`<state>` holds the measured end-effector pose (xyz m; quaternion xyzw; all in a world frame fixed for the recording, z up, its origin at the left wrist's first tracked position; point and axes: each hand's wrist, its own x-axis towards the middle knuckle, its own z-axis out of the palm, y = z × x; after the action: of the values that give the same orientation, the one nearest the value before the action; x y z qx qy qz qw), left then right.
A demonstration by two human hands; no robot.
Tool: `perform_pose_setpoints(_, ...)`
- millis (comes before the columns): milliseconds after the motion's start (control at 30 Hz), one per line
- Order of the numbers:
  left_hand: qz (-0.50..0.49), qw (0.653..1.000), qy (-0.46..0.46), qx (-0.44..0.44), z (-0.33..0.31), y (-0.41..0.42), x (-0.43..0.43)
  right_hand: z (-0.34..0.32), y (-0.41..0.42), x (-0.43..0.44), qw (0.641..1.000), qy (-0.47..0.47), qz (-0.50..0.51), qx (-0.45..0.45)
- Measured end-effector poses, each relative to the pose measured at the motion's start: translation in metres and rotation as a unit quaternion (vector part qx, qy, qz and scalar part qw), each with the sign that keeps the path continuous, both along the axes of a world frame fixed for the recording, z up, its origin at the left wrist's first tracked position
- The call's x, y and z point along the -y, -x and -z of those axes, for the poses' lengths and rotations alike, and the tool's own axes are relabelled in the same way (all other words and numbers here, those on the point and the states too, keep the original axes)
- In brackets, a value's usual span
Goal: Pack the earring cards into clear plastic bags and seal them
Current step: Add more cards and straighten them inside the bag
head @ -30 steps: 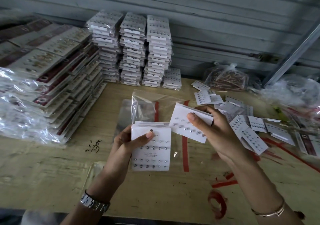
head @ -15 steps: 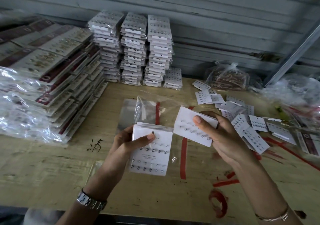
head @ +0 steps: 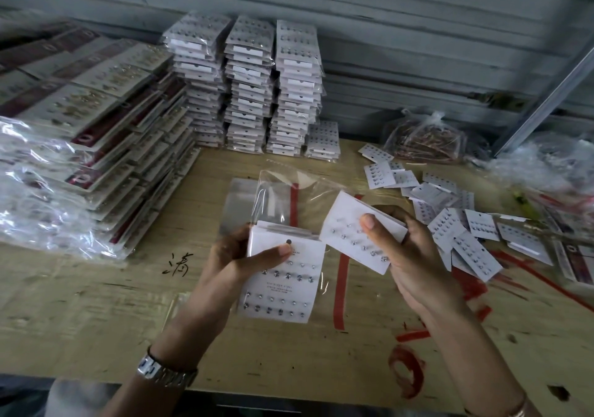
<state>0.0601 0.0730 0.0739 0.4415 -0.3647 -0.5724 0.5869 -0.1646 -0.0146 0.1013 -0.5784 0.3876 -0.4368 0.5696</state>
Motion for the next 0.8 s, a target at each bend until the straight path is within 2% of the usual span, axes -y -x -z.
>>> perform_pose_setpoints(167,-0.006,1.000,-0.002,0.014,-0.001,0.000,-0.003,0.000,0.002,-0.002,1.000,-0.003,-0.011,-0.008)
perform_pose_setpoints(500,0.009,0.999,-0.004,0.042,-0.009,-0.007,-0.005,-0.001,-0.009,-0.011,0.998,-0.026,-0.018,0.061)
perform_pose_setpoints(700,0.005,0.999,0.009,0.048,-0.010,-0.011,-0.009,-0.005,-0.009,-0.016,0.999,0.006,-0.022,0.046)
perform_pose_setpoints(800,-0.002,0.999,0.007,0.050,-0.010,-0.011,-0.010,-0.005,-0.009,-0.017,0.999,-0.010,-0.029,0.043)
